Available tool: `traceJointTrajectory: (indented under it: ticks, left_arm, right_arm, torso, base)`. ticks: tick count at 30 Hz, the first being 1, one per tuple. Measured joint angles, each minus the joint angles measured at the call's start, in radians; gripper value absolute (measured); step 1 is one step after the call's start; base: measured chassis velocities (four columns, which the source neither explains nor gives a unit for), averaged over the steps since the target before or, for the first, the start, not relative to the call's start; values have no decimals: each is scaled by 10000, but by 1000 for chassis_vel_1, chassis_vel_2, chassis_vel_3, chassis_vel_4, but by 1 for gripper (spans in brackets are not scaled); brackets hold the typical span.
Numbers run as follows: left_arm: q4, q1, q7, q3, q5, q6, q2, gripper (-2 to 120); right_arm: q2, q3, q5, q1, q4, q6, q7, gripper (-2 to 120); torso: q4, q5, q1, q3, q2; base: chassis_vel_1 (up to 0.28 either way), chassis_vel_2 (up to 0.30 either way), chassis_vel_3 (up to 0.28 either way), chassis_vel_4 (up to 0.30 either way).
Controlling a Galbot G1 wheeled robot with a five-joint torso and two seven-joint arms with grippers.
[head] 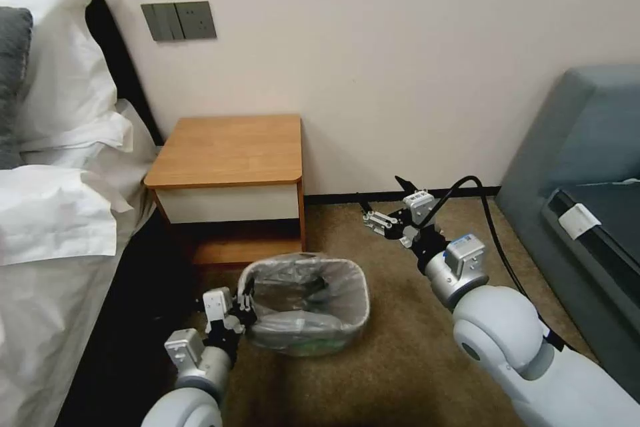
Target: Pick up the garbage bag from the table and place it over the trash can.
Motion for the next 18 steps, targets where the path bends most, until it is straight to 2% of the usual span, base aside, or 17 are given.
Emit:
traceJointTrajectory:
  ticks: [10, 13, 18]
  left_arm:
    - [264, -78, -20, 125, -6, 228, -62, 6]
    - [447, -162, -284, 141, -91, 430, -184, 6]
    - [604, -227, -306, 164, -93, 437, -287, 6]
  right_arm:
    - [155, 245, -143, -409, 39, 161, -70, 100]
    - [255, 285, -240, -599, 82, 251, -90, 100]
    - [338, 282, -294, -675, 115, 286, -89, 100]
  torso:
    - [-1, 0, 0, 0, 0]
    - [-1, 1, 0, 0, 0]
    - [-2, 0, 0, 1, 0]
  base:
    - [0, 0, 0, 0]
    - [0, 0, 0, 0]
    - [0, 0, 0, 0]
